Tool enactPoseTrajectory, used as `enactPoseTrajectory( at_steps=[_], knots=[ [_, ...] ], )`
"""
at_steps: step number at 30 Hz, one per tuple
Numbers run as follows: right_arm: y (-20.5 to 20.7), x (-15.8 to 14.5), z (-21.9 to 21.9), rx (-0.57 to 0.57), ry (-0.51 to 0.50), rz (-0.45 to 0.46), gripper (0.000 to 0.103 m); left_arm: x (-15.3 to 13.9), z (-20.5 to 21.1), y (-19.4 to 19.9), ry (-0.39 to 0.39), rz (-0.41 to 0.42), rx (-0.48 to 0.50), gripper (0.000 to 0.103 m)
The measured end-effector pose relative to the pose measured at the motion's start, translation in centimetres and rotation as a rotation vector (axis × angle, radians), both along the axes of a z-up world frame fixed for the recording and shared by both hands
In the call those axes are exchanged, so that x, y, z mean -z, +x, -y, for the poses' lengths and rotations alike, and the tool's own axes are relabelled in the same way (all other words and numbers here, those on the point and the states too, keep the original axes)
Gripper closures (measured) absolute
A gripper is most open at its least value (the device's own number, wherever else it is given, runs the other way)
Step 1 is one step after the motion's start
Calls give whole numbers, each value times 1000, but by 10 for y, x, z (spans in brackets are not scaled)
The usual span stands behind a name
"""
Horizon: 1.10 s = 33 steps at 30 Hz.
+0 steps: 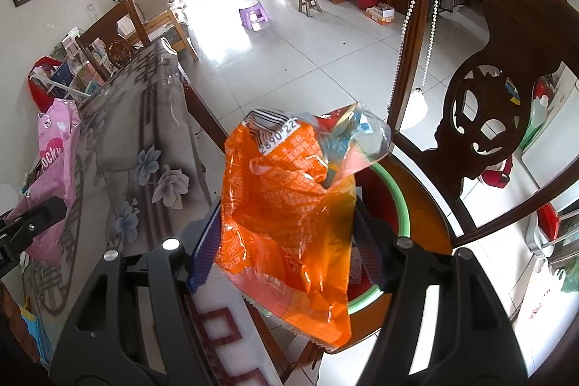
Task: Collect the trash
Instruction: 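Lift the pink wrapper and orange bag and carry them to the bucket, then open the right tool over the bucket to drop the orange bag, then lower the pink wrapper into the bucket and open the left tool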
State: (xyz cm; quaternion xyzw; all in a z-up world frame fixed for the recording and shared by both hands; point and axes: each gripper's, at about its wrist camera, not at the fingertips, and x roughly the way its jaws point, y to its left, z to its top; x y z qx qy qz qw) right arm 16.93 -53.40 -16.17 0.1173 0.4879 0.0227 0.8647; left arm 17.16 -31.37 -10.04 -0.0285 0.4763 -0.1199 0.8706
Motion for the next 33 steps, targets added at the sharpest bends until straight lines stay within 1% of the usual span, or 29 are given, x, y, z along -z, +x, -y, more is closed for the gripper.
enactPoseTrajectory(
  at_steps=[5, 16, 19, 21, 24, 29, 33],
  knots=[
    [7, 4, 2, 16, 4, -7, 38, 3, 3, 4, 2, -11, 11, 76],
    [19, 12, -1, 14, -1, -22, 37, 6, 3, 13, 6, -21, 11, 76],
    [22, 14, -1, 15, -8, -29, 34, 7, 4, 15, 6, -24, 8, 76],
    [24, 16, 0, 31, -15, -38, 27, 6, 4, 16, 5, -23, 8, 76],
    [23, 16, 5, 51, -1, -34, 24, 6, 7, 17, 5, -20, 12, 76],
    [17, 12, 12, 75, 4, -25, 22, 9, 15, 19, 0, -27, 41, 76],
    [10, 8, 20, 100, 5, -22, 21, 13, 31, 22, -7, -33, 93, 76]
  ],
)
